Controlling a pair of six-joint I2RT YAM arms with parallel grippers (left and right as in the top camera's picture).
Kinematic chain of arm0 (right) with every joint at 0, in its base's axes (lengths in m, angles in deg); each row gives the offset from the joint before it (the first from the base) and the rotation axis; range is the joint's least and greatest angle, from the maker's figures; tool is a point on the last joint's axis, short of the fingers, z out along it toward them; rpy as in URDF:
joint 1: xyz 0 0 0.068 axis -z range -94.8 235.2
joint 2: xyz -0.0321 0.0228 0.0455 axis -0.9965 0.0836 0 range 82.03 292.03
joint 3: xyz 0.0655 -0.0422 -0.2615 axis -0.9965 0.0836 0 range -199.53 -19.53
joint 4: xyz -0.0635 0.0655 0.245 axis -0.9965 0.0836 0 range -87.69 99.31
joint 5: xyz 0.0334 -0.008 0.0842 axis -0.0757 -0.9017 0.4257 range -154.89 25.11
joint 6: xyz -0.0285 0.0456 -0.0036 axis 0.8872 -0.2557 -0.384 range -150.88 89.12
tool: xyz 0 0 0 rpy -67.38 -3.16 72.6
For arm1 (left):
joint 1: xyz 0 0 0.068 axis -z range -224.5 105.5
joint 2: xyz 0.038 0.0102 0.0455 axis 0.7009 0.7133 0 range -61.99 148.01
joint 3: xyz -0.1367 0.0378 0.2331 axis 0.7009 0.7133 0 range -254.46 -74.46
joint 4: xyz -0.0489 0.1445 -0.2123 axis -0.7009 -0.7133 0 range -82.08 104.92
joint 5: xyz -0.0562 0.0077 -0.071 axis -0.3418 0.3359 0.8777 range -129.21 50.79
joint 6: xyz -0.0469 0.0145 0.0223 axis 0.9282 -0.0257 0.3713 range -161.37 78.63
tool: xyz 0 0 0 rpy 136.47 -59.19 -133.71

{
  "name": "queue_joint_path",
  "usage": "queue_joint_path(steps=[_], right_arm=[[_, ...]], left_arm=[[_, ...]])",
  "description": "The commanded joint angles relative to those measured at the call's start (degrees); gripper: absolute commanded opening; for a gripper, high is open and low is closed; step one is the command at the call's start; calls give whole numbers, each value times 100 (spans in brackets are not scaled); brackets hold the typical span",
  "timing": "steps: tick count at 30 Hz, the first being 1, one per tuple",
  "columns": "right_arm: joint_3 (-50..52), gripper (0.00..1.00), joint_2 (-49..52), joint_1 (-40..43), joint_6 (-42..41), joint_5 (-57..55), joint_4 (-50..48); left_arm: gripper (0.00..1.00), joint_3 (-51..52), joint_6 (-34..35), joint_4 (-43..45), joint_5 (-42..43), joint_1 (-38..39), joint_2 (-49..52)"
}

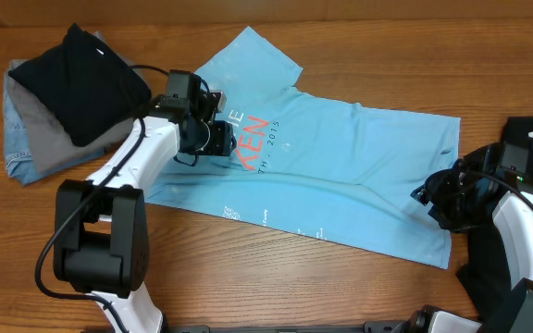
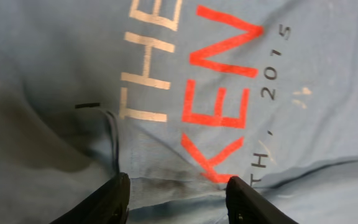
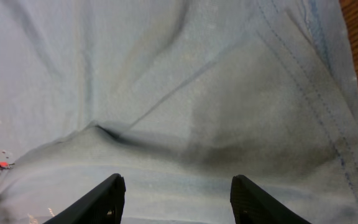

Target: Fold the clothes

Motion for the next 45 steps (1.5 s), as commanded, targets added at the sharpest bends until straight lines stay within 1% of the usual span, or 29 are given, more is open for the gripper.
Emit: queue_joint_path(steps=[1,3,6,8,10,12,13,16,17,20,25,30,38,39,40,41,42,44,45], right_arm=[[37,58,2,-26,39,33,-9],[37,58,2,-26,39,33,-7],[37,58,2,-26,39,33,-7],[37,58,2,-26,42,33,-2],[37,58,2,-26,39,33,17],[37,58,2,-26,42,31,33],[37,58,2,-26,42,31,35],[37,58,2,-26,39,33,35],[37,58,2,-26,42,31,35],[37,58,2,-26,42,31,42],[37,59,2,-26,42,11,48],[37,59,2,-26,42,9,20],[37,59,2,-26,42,9,15],[37,59,2,-26,42,9,17],[37,59,2,-26,42,9,17],[37,59,2,-26,42,9,22],[37,59,2,-26,42,9,22],[37,59,2,-26,42,9,22],[37,59,2,-26,42,9,22]], left_arm=[[52,-103,286,-15,-525,-55,98],[52,-94,282,2,-579,-39,192],[52,-94,282,98,-367,-4,339],[49,-94,282,98,-286,33,407],[43,-94,282,96,-269,85,472],[36,-94,282,81,-282,101,520],[31,-94,284,61,-278,101,525],[9,-111,286,74,17,98,527],[5,-129,286,116,190,98,527],[4,-256,511,133,435,98,525],[4,-584,675,240,732,105,525],[4,-599,774,505,713,212,531],[4,-597,774,658,584,479,533],[6,-597,776,658,468,511,533],[12,-597,776,656,422,516,533],[44,-599,778,645,317,514,533],[58,-599,776,634,260,509,531],[83,-601,785,581,181,428,527],[90,-614,800,525,181,354,511]])
